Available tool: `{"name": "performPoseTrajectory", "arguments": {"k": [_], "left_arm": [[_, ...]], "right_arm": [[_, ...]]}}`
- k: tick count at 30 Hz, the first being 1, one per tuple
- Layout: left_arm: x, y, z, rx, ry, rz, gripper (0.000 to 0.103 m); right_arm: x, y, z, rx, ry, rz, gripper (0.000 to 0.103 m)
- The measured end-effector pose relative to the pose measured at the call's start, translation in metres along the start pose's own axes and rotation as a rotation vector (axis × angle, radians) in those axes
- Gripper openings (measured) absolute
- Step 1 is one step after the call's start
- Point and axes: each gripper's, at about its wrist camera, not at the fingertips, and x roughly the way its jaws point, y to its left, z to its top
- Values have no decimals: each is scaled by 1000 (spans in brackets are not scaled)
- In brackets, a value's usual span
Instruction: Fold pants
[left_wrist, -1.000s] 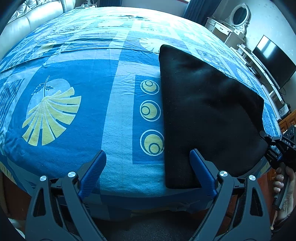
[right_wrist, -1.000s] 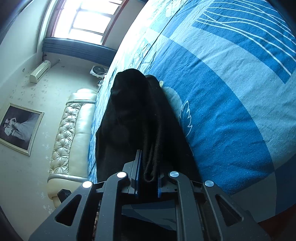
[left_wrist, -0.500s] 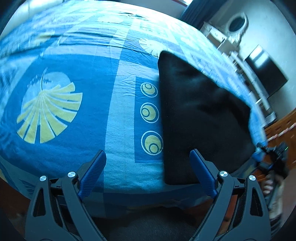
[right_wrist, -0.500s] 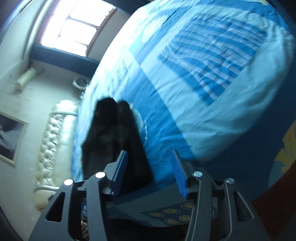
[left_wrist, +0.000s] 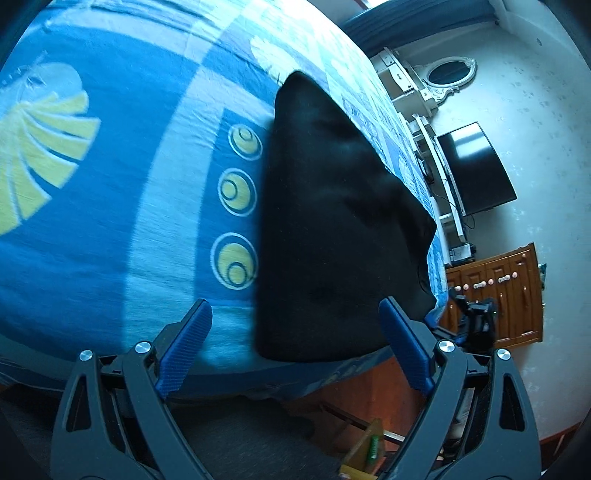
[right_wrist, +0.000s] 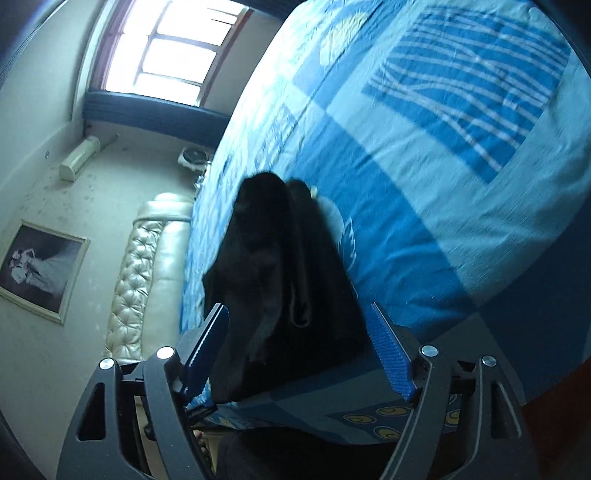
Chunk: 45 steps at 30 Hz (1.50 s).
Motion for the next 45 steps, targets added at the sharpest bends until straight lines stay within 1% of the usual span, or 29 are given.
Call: {"name": "performPoseTrajectory", "arguments": {"k": [4,7,9,11,13,15,16,17,19,20,21,22,24,27,33,40,45], "left_arm": [[17,-3,3,-23,31,-36,91],[27,-9,5,-6,44,-45,91],[33,-13,6,7,46,-37,91],[38,-15,8,22,47,-24,87],[41,-17,7,34,53,8,74],[43,-19,8,51,58,32,65],[43,-21,9,63,59,51,59],[42,-22,9,71,59,62,57],[40,-25,9,87,54,75,47],[38,-26,8,95,49,80,45],[36,-28,7,110,43,88,40],[33,-32,7,134,36,103,37],[29,-38,7,172,30,129,34],[26,-39,10,182,33,142,32],[16,-25,14,176,23,169,31],[-15,-1,15,147,0,212,31],[-39,15,16,136,-25,259,31]], "right_arm": [[14,-2,-1,6,21,3,77],[21,-2,-1,6,26,17,79],[21,-4,-3,3,30,20,81],[28,1,-3,-4,33,19,81],[35,7,-3,-34,42,12,81],[36,13,-5,-68,49,-10,78],[39,16,-6,-94,55,-44,71],[42,18,-7,-108,62,-67,59],[44,20,-8,-107,65,-62,55],[43,21,-8,-105,63,-61,54],[43,21,-9,-104,62,-61,53],[43,23,-10,-106,58,-62,52],[45,28,-12,-107,56,-62,51],[49,34,-14,-110,55,-55,50],[60,45,-18,-129,77,-39,49],[95,67,-30,-153,135,-20,49],[119,84,-41,-180,180,-15,49]]}}
